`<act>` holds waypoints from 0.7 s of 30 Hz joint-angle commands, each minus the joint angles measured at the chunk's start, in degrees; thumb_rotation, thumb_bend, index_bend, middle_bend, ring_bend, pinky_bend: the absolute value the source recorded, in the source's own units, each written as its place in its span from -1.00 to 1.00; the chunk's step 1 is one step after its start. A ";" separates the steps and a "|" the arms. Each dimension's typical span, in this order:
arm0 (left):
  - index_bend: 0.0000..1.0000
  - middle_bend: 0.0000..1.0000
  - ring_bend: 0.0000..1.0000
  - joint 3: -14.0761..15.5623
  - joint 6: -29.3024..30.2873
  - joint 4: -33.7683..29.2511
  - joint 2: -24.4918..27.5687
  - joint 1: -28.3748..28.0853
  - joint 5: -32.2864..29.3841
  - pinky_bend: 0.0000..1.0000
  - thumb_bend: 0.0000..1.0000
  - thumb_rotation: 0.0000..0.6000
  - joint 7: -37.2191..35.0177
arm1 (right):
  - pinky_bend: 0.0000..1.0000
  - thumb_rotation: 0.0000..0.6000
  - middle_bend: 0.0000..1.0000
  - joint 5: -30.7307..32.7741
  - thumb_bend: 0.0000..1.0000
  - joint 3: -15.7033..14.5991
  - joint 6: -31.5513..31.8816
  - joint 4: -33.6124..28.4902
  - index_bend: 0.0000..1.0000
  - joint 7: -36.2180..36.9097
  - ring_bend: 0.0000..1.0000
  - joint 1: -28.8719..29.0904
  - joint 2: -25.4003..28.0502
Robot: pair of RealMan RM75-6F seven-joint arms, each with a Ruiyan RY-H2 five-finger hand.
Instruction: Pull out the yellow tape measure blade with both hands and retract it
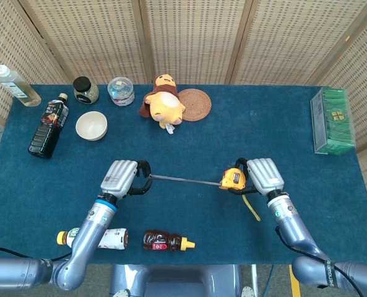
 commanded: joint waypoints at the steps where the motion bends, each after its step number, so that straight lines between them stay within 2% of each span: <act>1: 0.12 0.04 -0.03 0.72 0.11 -0.91 1.73 1.34 1.11 0.05 -0.09 0.88 -1.39 | 0.27 0.26 0.24 -0.45 -0.50 0.01 -0.07 0.24 0.16 0.38 0.41 -0.24 0.10; 21: 0.12 0.04 -0.03 4.60 -1.05 -2.33 11.99 8.77 5.20 0.05 -0.09 0.87 -8.47 | 0.27 0.25 0.25 -1.27 -0.50 0.22 -0.09 0.67 0.16 1.18 0.41 -1.66 1.15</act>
